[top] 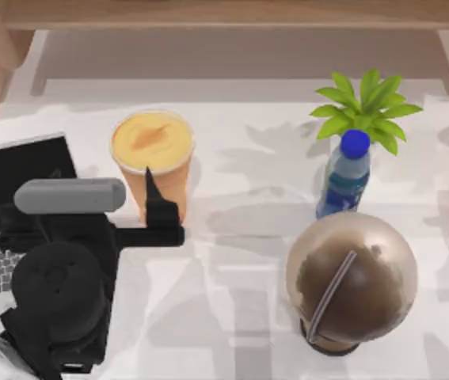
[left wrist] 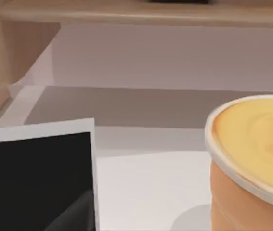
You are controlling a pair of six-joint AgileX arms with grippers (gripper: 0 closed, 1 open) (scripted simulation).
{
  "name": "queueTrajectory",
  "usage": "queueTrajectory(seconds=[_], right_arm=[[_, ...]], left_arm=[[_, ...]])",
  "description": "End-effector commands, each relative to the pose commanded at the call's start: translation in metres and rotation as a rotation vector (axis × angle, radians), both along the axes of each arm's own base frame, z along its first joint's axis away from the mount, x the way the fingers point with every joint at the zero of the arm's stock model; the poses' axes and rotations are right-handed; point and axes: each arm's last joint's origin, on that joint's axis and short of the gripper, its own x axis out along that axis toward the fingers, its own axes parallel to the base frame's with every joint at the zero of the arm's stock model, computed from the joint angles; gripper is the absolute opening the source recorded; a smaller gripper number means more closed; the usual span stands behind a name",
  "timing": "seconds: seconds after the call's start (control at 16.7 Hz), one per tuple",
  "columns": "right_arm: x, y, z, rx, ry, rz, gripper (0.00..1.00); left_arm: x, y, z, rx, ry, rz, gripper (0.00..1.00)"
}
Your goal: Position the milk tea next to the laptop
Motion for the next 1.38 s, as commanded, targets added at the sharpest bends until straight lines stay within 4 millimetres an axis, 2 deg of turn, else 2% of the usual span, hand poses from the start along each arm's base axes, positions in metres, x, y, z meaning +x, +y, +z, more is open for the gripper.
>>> queueTrajectory(seconds=[0.18,0.36,0.84,1.02,1.38], right_arm=[[0.0,0.0,0.0,0.0,0.0,0.0,1.0],[0.0,0.0,0.0,0.0,0.0,0.0,1.0],[0.0,0.0,0.0,0.0,0.0,0.0,1.0],[0.0,0.0,0.0,0.0,0.0,0.0,1.0],[0.0,0.0,0.0,0.0,0.0,0.0,1.0]], left_arm=[[-0.007,-0.025,-0.026,0.015,0.009,-0.005,1.0],[-0.015,-0.038,-0.042,0.02,0.008,-0.009,1.0],[-0.017,-0.04,-0.047,0.024,0.009,-0.008,1.0],[0.001,-0.044,-0.048,0.021,0.007,-0.01,1.0],[0.058,-0.044,-0.054,0.021,0.007,-0.01,1.0]])
